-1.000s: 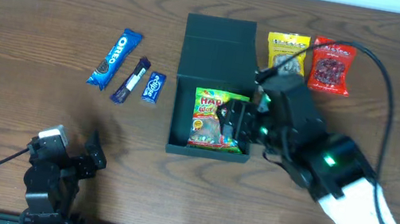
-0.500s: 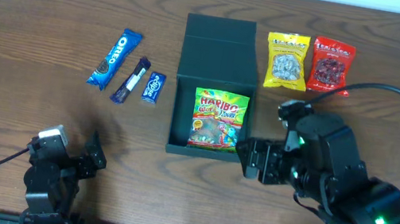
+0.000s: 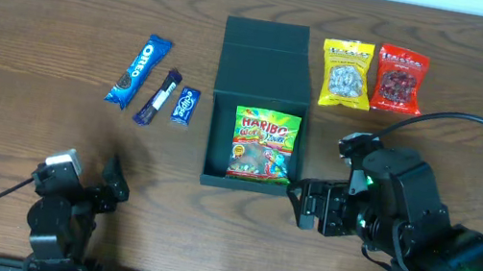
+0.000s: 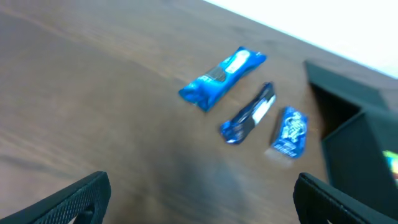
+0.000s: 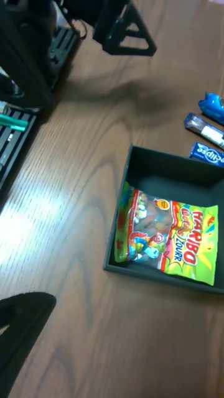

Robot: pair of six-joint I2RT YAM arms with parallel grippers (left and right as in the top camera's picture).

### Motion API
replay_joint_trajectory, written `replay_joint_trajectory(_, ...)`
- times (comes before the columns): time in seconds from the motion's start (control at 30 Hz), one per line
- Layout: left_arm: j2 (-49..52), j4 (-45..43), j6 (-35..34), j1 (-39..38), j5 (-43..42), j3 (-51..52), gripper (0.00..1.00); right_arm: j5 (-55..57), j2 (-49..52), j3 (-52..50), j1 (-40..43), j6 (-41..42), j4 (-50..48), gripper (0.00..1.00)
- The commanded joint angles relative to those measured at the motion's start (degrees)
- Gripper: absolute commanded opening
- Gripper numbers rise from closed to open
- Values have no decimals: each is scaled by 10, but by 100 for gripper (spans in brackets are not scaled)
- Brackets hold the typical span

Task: Pack container
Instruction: 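Open the right gripper and withdraw it from the box, then reach the left gripper to the blue Oreo pack and grasp it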

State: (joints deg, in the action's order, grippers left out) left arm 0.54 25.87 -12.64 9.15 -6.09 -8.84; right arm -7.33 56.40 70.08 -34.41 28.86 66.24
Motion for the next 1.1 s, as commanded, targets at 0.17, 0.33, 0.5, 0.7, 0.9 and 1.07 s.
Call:
replay_joint_trajectory(0.17,-3,-70,-14,-2,-92,7,95,21,-3,8,-5,-9,-5,99)
replay_joint_trajectory(0.33,-2,-99,-17,-2,-99,-10,95,79,-2,8,-5,-9,-9,99)
replay_joint_trajectory(0.5,18,-112,6,-2,-37,-42,95,101,-2,8,-5,-9,-9,99)
replay_joint_trajectory(0.7,123,-191,50,-2,-20,-70,95,101,-2,8,-5,-9,-8,99)
replay_joint_trajectory(0.9,305,-221,84,-2,-12,-139,95,101,-2,8,-5,-9,-8,99)
replay_joint_trajectory(1.07,467,-221,127,-2,-12,-233,95,101,-2,8,-5,-9,-9,99)
